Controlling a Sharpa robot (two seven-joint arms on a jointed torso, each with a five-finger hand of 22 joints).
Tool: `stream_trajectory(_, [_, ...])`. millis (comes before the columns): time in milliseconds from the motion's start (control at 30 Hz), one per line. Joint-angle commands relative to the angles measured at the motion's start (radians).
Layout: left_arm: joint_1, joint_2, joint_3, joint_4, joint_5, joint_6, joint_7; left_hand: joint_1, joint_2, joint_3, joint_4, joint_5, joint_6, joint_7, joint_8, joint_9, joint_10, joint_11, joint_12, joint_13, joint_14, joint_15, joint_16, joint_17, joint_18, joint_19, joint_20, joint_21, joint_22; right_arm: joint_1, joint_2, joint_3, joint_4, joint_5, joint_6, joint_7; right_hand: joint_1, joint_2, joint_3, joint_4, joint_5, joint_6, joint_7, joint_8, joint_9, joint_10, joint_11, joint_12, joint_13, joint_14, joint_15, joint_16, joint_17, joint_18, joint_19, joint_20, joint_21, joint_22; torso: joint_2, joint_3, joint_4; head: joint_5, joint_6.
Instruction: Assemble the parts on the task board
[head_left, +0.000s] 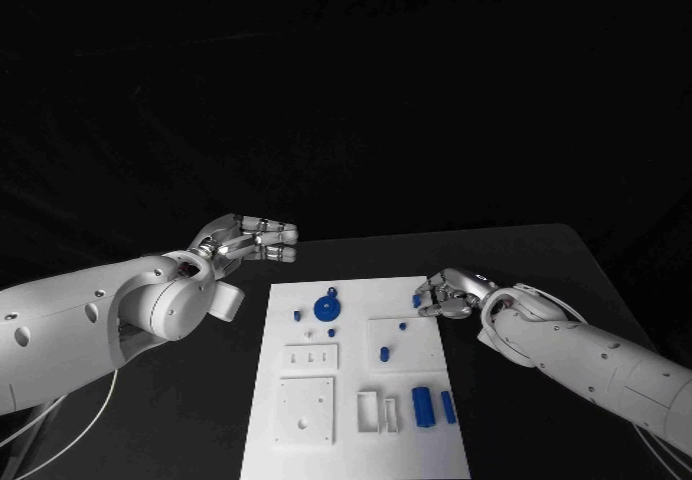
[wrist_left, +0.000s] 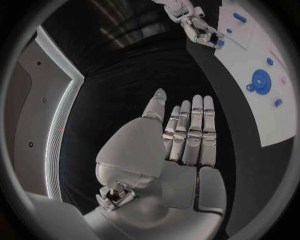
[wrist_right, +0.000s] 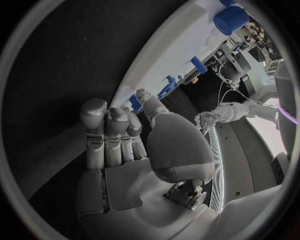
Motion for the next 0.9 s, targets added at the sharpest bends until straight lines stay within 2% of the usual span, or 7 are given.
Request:
stream_trajectory(33, [0.000, 0.003, 0.001, 0.002, -0.004, 0.022, 0.011, -0.001, 0.004, -0.003, 0.000, -0.003, 0.000, -0.001, 0.001, 0.001, 0.000, 0.000, 0.002, 0.001, -0.003, -0.001, -0.002, -0.001, -0.011, -0.003, -0.003, -0.004, -0.001, -0.001, 0.004, 0.000, -0.006, 0.005, 0.025, -0.006, -0.011, 0.003, 0.001, 0.003, -0.002, 0.004, 0.000, -0.002, 0.001, 0.000, -0.002, 0.003, 0.001, -0.001, 0.000, 0.006, 0.001, 0.002, 0.055, 0.001, 0.003, 0.090, 0.000, -0.0012, 0.0027, -0.001, -0.002])
stream_trajectory(267, [0.000, 0.009, 0.001, -0.004, -0.006, 0.025, 0.011, -0.001, 0.004, -0.003, 0.000, -0.003, 0.000, -0.001, 0.001, 0.001, 0.000, 0.000, 0.002, 0.001, -0.003, -0.001, -0.002, -0.001, -0.011, -0.003, -0.003, -0.004, -0.001, -0.001, 0.015, 0.000, -0.011, 0.005, 0.033, -0.008, -0.008, 0.003, -0.001, 0.004, -0.004, 0.004, -0.001, -0.002, 0.001, 0.001, -0.002, 0.004, 0.002, -0.001, 0.000, 0.007, 0.002, 0.002, 0.054, 0.001, 0.004, 0.090, 0.003, 0.0003, -0.0018, -0.001, -0.001])
stream_trajectory(533, [0.000, 0.016, 0.000, -0.010, -0.006, 0.028, 0.011, -0.001, 0.005, -0.002, 0.002, -0.003, -0.001, 0.000, 0.001, 0.001, -0.001, 0.000, 0.002, 0.001, -0.003, -0.001, -0.003, -0.001, -0.011, -0.002, -0.003, -0.005, -0.001, -0.001, 0.020, 0.000, -0.013, 0.004, 0.026, -0.015, -0.008, 0.010, 0.000, 0.007, -0.012, 0.009, -0.001, -0.002, 0.001, 0.003, -0.003, 0.008, 0.004, 0.000, 0.000, 0.009, 0.005, 0.002, 0.055, 0.001, 0.007, 0.091, 0.000, 0.0008, 0.0007, -0.004, -0.004])
stream_trajectory(900, [0.000, 0.017, 0.000, -0.011, -0.006, 0.028, 0.011, -0.001, 0.005, -0.002, 0.002, -0.003, -0.001, 0.000, 0.001, 0.001, -0.001, 0.000, 0.002, 0.001, -0.003, -0.001, -0.003, -0.001, -0.011, -0.002, -0.003, -0.005, -0.001, -0.001, 0.024, 0.000, -0.014, 0.004, 0.021, -0.024, -0.009, 0.020, 0.048, -0.003, -0.066, 0.049, -0.011, -0.002, 0.002, 0.008, -0.008, 0.013, 0.009, 0.000, -0.003, 0.010, 0.009, -0.001, 0.055, -0.001, 0.010, 0.091, 0.000, 0.0017, 0.0000, -0.005, -0.005])
